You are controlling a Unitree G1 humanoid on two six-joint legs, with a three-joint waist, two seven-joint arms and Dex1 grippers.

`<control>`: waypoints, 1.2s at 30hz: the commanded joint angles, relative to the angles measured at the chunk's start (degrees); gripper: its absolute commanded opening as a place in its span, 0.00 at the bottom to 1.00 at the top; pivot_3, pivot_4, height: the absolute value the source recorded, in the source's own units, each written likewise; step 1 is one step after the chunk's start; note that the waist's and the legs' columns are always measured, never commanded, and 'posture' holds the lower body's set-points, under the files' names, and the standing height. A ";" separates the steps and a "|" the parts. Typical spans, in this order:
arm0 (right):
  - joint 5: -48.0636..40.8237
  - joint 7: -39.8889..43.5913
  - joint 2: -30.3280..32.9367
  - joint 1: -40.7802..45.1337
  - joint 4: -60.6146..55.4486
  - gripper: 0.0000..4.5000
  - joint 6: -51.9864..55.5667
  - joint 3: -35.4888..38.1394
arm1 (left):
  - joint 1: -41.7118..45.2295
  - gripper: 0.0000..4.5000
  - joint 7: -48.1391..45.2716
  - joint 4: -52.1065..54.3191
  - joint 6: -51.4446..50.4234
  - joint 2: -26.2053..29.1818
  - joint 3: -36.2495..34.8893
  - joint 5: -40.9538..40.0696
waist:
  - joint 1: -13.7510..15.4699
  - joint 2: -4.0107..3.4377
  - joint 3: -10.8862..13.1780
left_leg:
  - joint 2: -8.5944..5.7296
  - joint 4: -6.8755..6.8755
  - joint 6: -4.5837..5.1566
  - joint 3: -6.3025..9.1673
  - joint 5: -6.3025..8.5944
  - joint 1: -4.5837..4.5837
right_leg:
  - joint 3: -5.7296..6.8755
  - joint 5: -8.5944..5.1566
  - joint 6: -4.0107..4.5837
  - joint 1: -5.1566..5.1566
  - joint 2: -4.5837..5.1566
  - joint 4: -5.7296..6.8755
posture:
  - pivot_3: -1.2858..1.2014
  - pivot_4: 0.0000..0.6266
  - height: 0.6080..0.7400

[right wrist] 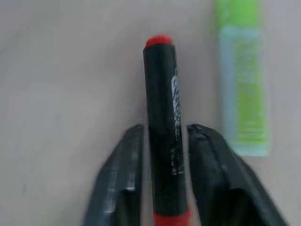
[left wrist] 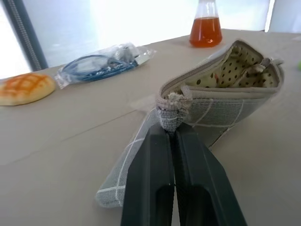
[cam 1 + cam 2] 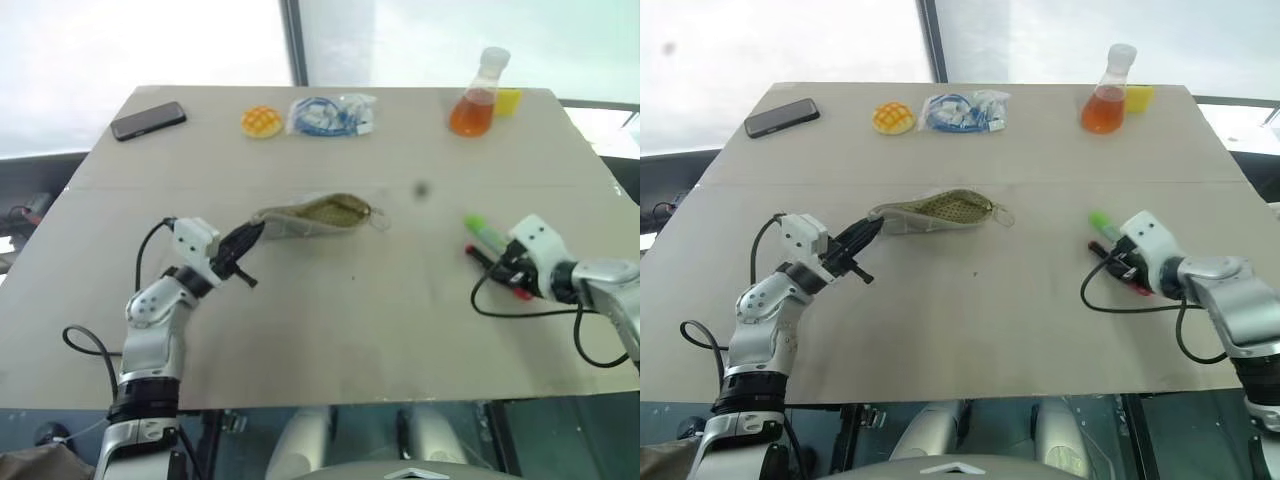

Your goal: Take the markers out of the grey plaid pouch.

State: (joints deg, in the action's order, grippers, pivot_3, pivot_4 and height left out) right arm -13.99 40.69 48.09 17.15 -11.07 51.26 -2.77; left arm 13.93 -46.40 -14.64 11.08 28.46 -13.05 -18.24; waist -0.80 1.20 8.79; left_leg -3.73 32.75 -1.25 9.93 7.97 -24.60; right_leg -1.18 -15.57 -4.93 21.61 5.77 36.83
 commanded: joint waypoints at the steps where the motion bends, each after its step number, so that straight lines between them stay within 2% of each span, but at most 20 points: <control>1: 0.00 -0.34 -2.03 -0.37 -1.17 0.68 -6.66 1.92 | 2.46 0.00 -1.45 -4.94 6.72 4.77 -2.54 1.69 | -0.09 0.04 0.01 | 0.01 0.01 0.00 0.02 0.00 -0.01 | 0.02 0.00 0.00 0.01 -0.02 0.00 | 0.52 0.24 1.00; 5: -4.08 3.17 -4.25 -3.55 -8.82 0.68 -15.62 6.06 | 5.67 0.00 -5.62 -15.68 15.13 11.16 -1.85 4.15 | -0.25 -0.03 0.05 | 0.05 0.00 0.00 0.02 0.00 -0.01 | 0.02 0.00 0.00 0.04 -0.07 0.02 | 0.52 0.24 1.00; 8: -6.29 3.14 -5.90 -4.43 -14.24 0.68 -15.63 5.79 | 9.87 0.00 -6.13 -24.83 20.34 13.82 -0.33 6.78 | -0.27 -0.03 0.05 | 0.04 -0.01 0.01 0.01 0.01 -0.02 | 0.01 0.00 -0.02 0.04 -0.07 0.01 | 0.52 0.24 1.00; 12: -6.94 1.15 -8.92 -4.10 -17.80 0.68 -14.44 2.68 | 16.55 0.00 -4.26 -35.30 24.69 14.31 2.16 11.43 | 0.02 0.00 0.03 | 0.03 0.08 0.01 0.10 0.01 0.00 | 0.10 0.01 -0.05 0.00 -0.07 0.02 | 0.52 0.24 1.00; 14: -6.14 0.45 -10.34 -4.33 -18.36 0.68 -15.14 0.69 | 19.11 0.00 -7.08 -37.99 23.73 13.20 3.20 10.95 | 0.03 0.02 0.03 | 0.03 0.17 0.01 0.13 0.01 -0.01 | 0.14 -0.04 -0.18 -0.02 -0.08 0.09 | 0.52 0.24 1.00; 16: -5.30 -0.12 -11.09 -4.55 -18.45 0.69 -15.74 -0.47 | 19.75 0.15 -11.21 -37.11 21.92 11.82 3.22 8.25 | -0.03 0.01 0.03 | 0.03 0.24 0.01 0.11 0.01 -0.02 | 0.13 -0.09 -0.28 -0.02 -0.07 0.14 | 0.52 0.24 1.00; 18: -4.80 -0.60 -11.23 -5.56 -19.41 0.69 -16.02 -0.96 | 18.69 0.27 -12.35 -32.77 18.58 10.79 1.98 5.02 | -0.11 0.02 0.03 | 0.02 0.25 0.01 0.11 0.01 -0.03 | 0.11 -0.08 -0.28 -0.02 -0.06 0.15 | 0.52 0.24 1.00; 19: -4.40 -0.96 -11.11 -6.56 -20.09 0.69 -16.19 -1.00 | 16.81 0.40 -13.87 -27.95 13.54 10.50 1.06 1.60 | -0.15 0.02 0.03 | 0.01 0.26 0.01 0.11 0.01 -0.06 | 0.11 -0.05 -0.23 0.00 -0.06 0.15 | 0.52 0.24 1.00; 21: -3.94 -1.65 -11.03 -8.31 -21.02 0.69 -16.01 -0.84 | 12.54 0.59 -16.09 -18.51 5.08 10.54 -0.25 -4.06 | -0.63 0.04 0.02 | 0.03 0.25 0.02 0.13 0.02 -0.10 | 0.11 0.05 -0.08 0.01 -0.06 0.14 | 0.52 0.24 1.00; 26: -5.43 -2.01 -10.98 -15.96 -24.20 0.69 -16.13 1.40 | -8.13 0.59 -14.85 14.28 -18.68 13.12 -3.69 -20.38 | -1.98 0.01 0.03 | 0.14 0.16 0.10 -0.05 0.09 -0.03 | -0.08 0.05 -0.05 0.04 -0.05 0.17 | 0.52 0.24 1.00; 28: -7.20 -1.15 -10.61 -19.64 -25.41 0.69 -16.27 3.88 | -14.67 0.59 -13.52 22.08 -24.20 14.10 -4.69 -23.08 | -1.74 -0.03 0.05 | 0.29 0.12 0.12 -0.09 0.10 -0.02 | -0.14 0.04 -0.04 0.07 -0.05 0.17 | 0.52 0.24 1.00; 31: -9.53 1.06 -9.12 -26.13 -26.98 0.69 -16.66 8.39 | -20.87 0.59 -12.91 27.96 -27.59 14.87 -6.19 -24.20 | -0.64 -0.09 0.08 | 0.38 0.16 0.11 -0.08 0.10 0.05 | -0.06 -0.09 0.16 0.00 -0.07 0.16 | 0.52 0.24 1.00; 34: -10.16 2.86 -8.17 -35.00 -28.89 0.87 -18.96 13.76 | -22.33 0.60 -11.18 28.86 -29.21 15.05 -7.08 -23.01 | 0.59 -0.07 0.07 | 0.50 0.25 -0.15 -0.24 0.26 -0.01 | 0.06 -0.25 -0.04 -0.08 0.03 0.16 | 0.52 0.24 1.00; 35: -10.64 3.32 -8.25 -37.74 -29.78 0.97 -19.65 15.49 | -22.64 0.60 -11.24 29.12 -29.36 15.01 -7.36 -22.89 | 0.91 -0.08 0.08 | 0.58 0.26 -0.17 -0.36 0.27 -0.02 | 0.10 -0.25 -0.04 -0.12 0.06 0.16 | 0.52 0.24 1.00; 36: -9.86 2.75 -8.84 -40.21 -30.41 0.99 -21.16 17.01 | -22.86 0.60 -11.12 29.36 -29.74 15.07 -7.59 -22.79 | 1.16 -0.08 0.07 | 0.69 0.27 -0.17 -0.57 0.27 -0.05 | 0.10 -0.25 -0.04 -0.11 0.10 0.16 | 0.52 0.24 1.00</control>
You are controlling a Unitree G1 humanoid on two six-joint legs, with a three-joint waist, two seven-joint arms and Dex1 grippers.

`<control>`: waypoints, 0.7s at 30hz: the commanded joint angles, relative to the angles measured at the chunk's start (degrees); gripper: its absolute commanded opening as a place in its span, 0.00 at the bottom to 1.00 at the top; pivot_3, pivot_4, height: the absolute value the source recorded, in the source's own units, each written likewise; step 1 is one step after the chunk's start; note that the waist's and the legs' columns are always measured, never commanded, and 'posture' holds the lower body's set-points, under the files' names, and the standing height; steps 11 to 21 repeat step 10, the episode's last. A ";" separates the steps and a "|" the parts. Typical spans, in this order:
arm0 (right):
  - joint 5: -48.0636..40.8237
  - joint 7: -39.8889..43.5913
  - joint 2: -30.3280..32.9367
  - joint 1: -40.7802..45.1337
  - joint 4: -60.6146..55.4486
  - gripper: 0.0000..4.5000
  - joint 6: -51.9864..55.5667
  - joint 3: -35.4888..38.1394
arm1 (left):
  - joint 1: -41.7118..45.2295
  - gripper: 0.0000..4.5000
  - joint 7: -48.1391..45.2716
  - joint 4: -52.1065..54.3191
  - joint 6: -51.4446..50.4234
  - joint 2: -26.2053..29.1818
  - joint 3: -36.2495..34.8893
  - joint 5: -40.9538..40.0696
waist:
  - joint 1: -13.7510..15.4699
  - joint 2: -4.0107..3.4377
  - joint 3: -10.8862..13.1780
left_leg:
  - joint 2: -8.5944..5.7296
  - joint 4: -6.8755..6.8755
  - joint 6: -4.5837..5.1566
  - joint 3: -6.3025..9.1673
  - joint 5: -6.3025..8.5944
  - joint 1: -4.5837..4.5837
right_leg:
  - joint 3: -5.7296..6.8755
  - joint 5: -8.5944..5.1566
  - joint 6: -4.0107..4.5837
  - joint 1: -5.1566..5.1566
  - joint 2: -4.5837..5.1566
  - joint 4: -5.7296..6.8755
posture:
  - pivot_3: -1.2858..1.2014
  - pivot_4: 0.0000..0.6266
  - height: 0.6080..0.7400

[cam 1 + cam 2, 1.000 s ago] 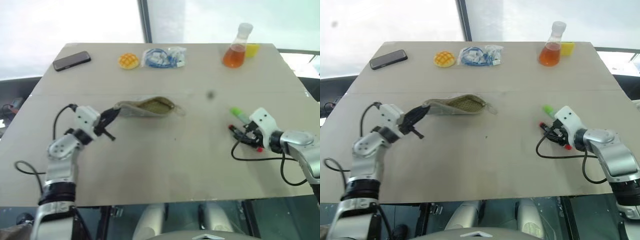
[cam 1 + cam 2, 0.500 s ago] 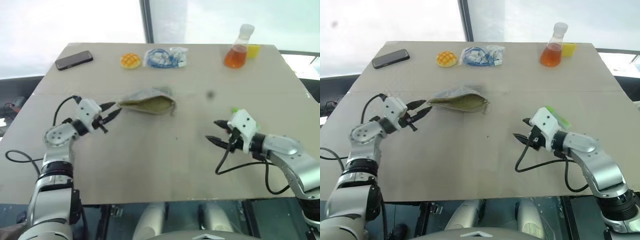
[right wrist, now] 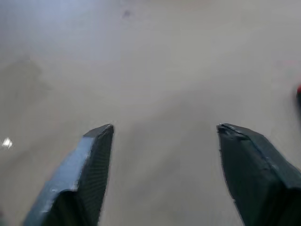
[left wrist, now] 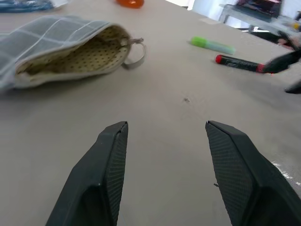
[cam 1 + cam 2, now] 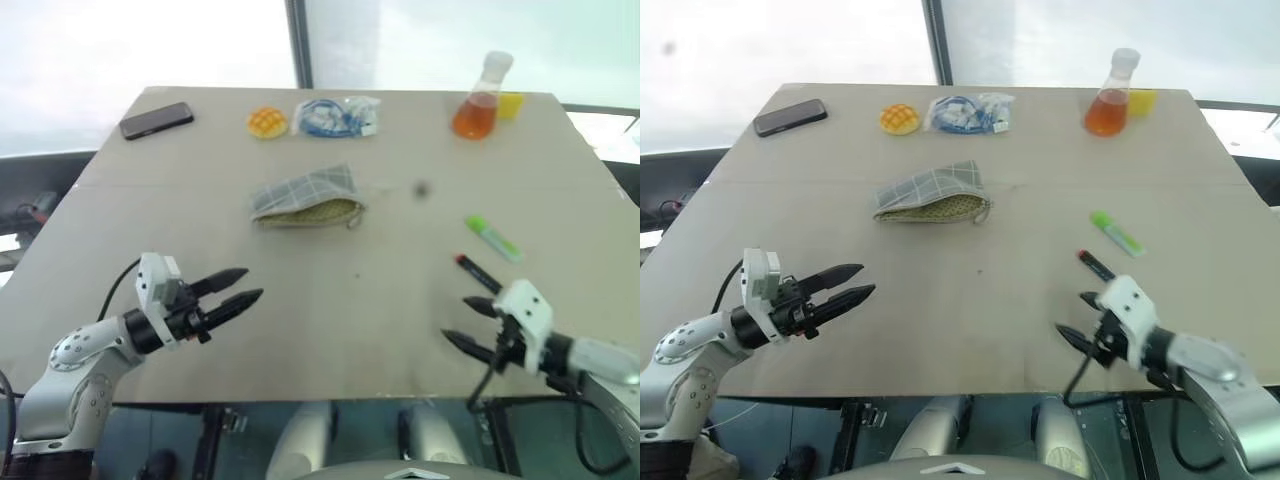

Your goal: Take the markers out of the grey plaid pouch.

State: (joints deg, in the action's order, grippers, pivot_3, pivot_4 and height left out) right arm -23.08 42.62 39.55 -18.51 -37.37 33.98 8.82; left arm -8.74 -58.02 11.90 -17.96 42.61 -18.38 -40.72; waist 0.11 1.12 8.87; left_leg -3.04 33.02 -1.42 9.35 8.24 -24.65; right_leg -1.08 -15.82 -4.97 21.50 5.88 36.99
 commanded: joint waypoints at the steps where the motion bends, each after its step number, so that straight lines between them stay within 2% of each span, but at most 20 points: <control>1: -0.28 0.19 -0.93 -6.53 -4.50 0.99 -4.87 6.57 | -0.30 0.60 0.54 2.98 -0.98 0.92 -2.42 -0.27 | 0.29 0.01 -0.02 | 0.15 0.00 0.00 -0.36 0.00 -0.02 | -0.03 0.00 0.00 0.00 0.07 0.00 | 0.52 0.24 1.00; 7: 2.96 -1.22 -3.84 -14.28 -4.74 0.99 -10.92 7.51 | 0.88 0.60 1.39 1.69 -0.04 0.40 -1.64 2.45 | 0.31 0.09 -0.09 | 0.41 0.12 0.01 -1.07 0.00 0.00 | -0.13 0.00 0.00 0.06 0.18 -0.07 | 0.52 0.24 1.00; 21: 4.11 -2.28 -4.66 -14.16 -4.14 0.99 -12.62 7.59 | 1.89 0.60 0.90 0.87 0.94 0.38 -0.96 4.17 | 0.31 0.09 -0.10 | 0.45 0.12 0.01 -1.15 -0.01 0.00 | -0.13 0.00 0.00 0.08 0.17 -0.09 | 0.52 0.24 1.00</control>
